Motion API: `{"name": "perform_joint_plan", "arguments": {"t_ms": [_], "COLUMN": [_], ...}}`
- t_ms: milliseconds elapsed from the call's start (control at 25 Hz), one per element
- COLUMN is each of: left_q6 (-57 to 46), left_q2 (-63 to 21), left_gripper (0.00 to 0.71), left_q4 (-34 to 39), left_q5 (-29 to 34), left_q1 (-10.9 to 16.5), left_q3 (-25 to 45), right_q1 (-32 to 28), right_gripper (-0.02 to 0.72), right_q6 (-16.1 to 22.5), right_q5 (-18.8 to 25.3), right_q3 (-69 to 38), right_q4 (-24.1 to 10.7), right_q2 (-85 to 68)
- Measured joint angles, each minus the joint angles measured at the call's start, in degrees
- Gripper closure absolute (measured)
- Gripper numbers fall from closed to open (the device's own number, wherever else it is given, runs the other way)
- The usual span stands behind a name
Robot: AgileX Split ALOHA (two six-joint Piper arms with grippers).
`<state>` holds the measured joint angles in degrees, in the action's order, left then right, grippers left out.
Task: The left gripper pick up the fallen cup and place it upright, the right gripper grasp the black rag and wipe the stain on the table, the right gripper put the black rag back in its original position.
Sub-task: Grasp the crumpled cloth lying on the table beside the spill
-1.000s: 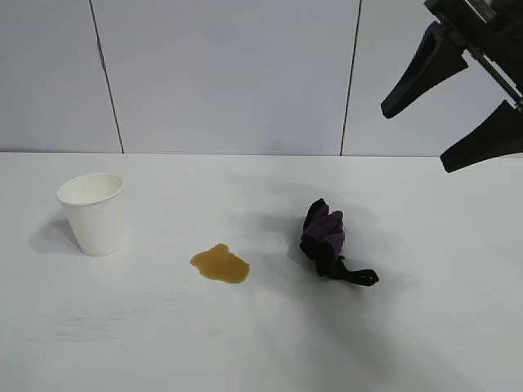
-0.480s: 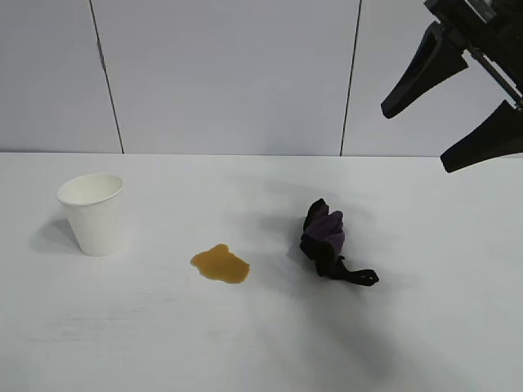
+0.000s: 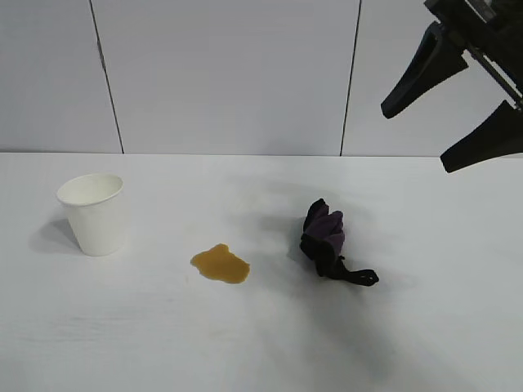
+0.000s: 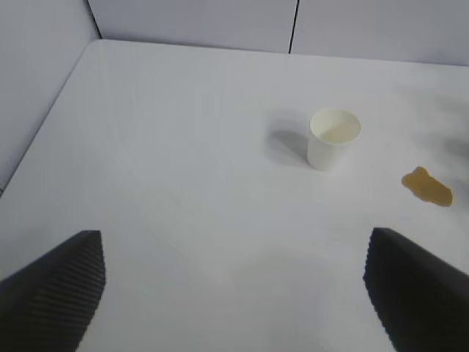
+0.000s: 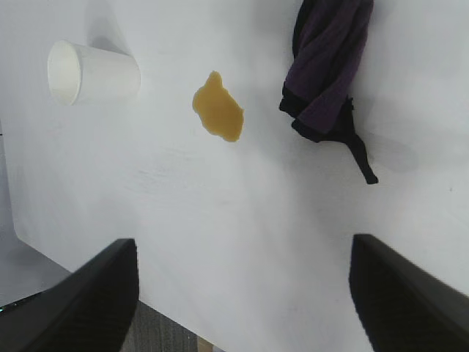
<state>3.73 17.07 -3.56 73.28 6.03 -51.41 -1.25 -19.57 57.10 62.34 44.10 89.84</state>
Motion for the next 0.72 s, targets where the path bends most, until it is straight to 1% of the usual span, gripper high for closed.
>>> {"name": "perform_joint_plan", "arguments": {"t_ms": [120, 320, 440, 560, 720], "left_q6": [-0.06, -0.13, -0.13, -0.46, -1.17], "left_q2": [-5.01, -9.62, -10.16, -10.17, -10.17], "left_gripper": [0.020, 0.020, 0.020, 0.020, 0.020], "left_q4": [0.00, 2.15, 3.56, 3.56, 3.56], "left_q5": [0.06, 0.25, -0.24, -3.40, -6.66], "left_q1": [0.00, 0.00, 0.00, 0.00, 0.00], "left_q3": [7.87, 16.55, 19.14, 21.40, 22.62], "right_q1": [0.00, 0.00, 0.00, 0.00, 0.00], "right_gripper": [0.159, 0.159, 0.159, 0.159, 0.159], "right_q6": [0.00, 0.00, 0.00, 0.00, 0.00], "right_q5": [0.00, 0.00, 0.00, 0.00, 0.00], "right_q3": [0.00, 0.00, 0.00, 0.00, 0.00], "right_q4": [0.00, 0.00, 0.00, 0.00, 0.00], "right_q2": [0.00, 0.00, 0.00, 0.00, 0.00]}}
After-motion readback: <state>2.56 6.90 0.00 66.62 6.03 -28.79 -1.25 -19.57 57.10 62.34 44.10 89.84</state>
